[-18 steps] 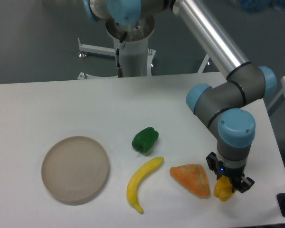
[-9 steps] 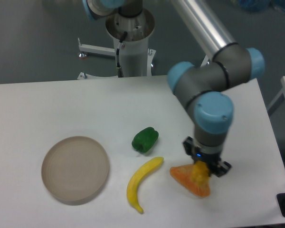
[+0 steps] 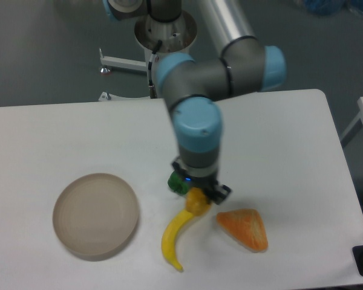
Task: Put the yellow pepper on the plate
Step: 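Carry the yellow pepper over the green pepper toward the beige plate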
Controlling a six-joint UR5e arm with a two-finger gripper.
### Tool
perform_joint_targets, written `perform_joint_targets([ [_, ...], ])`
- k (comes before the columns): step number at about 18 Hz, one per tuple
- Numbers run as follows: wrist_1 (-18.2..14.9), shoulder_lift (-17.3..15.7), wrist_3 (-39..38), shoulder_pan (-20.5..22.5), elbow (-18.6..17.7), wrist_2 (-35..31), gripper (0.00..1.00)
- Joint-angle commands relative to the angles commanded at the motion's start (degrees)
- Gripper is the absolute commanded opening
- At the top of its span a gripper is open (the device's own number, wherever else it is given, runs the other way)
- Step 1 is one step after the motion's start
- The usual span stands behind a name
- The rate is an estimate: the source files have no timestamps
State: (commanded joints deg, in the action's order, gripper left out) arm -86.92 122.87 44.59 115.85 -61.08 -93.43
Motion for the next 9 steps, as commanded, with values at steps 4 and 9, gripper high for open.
perform_joint_targets([
  [4, 0.4, 0.9, -10.4, -3.8, -0.7, 3.5, 0.42],
  [9, 1.0, 4.0, -17.4, -7.9, -0.8, 3.7, 0.45],
])
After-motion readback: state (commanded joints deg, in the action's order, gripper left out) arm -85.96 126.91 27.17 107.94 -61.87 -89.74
